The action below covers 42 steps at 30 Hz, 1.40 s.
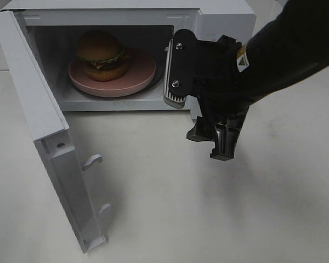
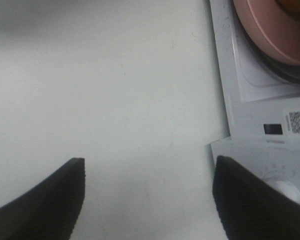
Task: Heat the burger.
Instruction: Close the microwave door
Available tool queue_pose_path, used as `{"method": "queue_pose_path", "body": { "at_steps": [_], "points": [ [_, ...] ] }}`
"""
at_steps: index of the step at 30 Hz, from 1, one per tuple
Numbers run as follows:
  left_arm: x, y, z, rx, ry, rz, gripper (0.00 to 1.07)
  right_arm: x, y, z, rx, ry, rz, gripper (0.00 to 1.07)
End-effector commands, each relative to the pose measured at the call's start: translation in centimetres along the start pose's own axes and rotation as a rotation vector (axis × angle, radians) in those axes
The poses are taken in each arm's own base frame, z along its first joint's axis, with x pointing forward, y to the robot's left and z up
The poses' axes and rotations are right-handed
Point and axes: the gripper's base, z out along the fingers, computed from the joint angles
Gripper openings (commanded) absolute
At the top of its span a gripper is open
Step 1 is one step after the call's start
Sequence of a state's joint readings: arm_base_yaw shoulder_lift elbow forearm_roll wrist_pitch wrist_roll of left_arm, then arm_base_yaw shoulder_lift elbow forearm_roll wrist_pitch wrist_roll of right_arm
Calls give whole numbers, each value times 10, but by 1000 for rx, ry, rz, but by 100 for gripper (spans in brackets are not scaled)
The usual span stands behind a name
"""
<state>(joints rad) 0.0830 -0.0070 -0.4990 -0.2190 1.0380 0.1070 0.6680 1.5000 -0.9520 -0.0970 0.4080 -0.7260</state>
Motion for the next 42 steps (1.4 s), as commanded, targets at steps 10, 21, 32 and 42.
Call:
{"method": "queue_pose_path", "body": {
  "at_steps": [10,21,32,42],
  "points": [
    [1,0,-2,-5,-21,2,98,23,21,-50,46,-61,339,71],
    [1,0,-2,-5,-21,2,98,42,39,-90,75,-129,618,71],
    [1,0,-2,-5,-21,2,98,67,59,-143,46,-33,772,71],
    [1,0,-2,-5,-21,2,98,98,88,-187,14,88,815,71]
  ]
}}
